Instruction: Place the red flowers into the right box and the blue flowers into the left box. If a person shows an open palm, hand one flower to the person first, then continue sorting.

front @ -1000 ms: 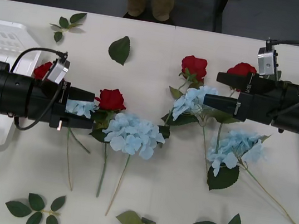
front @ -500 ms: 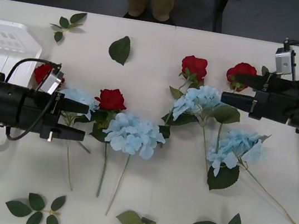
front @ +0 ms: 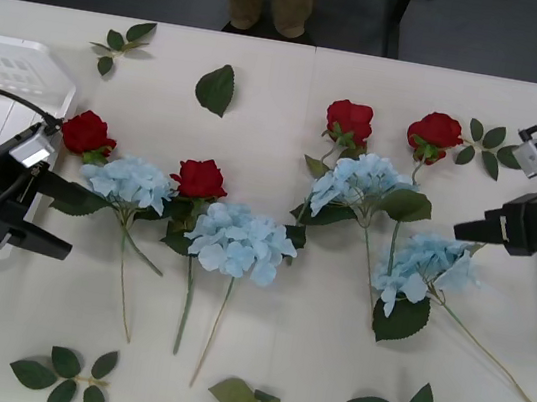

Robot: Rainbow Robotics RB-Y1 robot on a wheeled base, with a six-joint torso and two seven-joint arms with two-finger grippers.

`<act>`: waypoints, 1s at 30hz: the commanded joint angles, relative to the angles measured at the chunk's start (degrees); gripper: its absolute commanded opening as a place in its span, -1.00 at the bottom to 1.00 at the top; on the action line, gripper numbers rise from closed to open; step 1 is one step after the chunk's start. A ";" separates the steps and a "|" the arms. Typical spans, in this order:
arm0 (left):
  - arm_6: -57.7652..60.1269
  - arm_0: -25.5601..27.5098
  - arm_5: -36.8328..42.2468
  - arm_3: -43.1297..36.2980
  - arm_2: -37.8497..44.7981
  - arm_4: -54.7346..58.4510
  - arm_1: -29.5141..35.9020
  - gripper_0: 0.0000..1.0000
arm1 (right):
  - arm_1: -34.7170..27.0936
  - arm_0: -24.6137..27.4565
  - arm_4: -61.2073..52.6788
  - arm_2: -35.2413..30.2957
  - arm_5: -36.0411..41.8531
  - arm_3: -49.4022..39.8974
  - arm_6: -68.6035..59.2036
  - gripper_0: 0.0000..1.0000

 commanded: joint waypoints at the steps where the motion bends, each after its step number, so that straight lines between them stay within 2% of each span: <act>1: 21.89 -5.35 -1.77 -6.25 -4.28 -5.10 7.72 1.00 | -1.65 -1.66 9.66 -5.69 6.42 -3.66 1.13 1.00; 8: 51.59 -4.56 -1.50 -8.71 -4.37 -15.39 7.99 1.00 | -0.42 1.68 11.06 -13.42 12.48 0.29 12.91 1.00; 16: 84.47 -0.25 -2.56 -8.80 -3.49 -25.67 7.90 1.00 | -0.34 9.32 11.77 -13.77 8.26 0.29 24.78 1.00; 22: 102.40 0.36 -10.56 -8.88 -3.49 -30.77 4.82 1.00 | 1.60 16.71 11.24 -13.60 4.57 -3.75 26.80 1.00; 25: 107.76 -2.10 -12.31 -8.53 -3.93 -35.43 2.89 1.00 | 3.00 19.17 13.70 -13.60 2.46 -6.74 26.97 1.00; 30: 115.49 -11.50 -12.31 -2.82 -8.85 -41.14 0.25 1.00 | 7.57 21.98 20.64 -13.60 -0.18 -11.57 25.74 1.00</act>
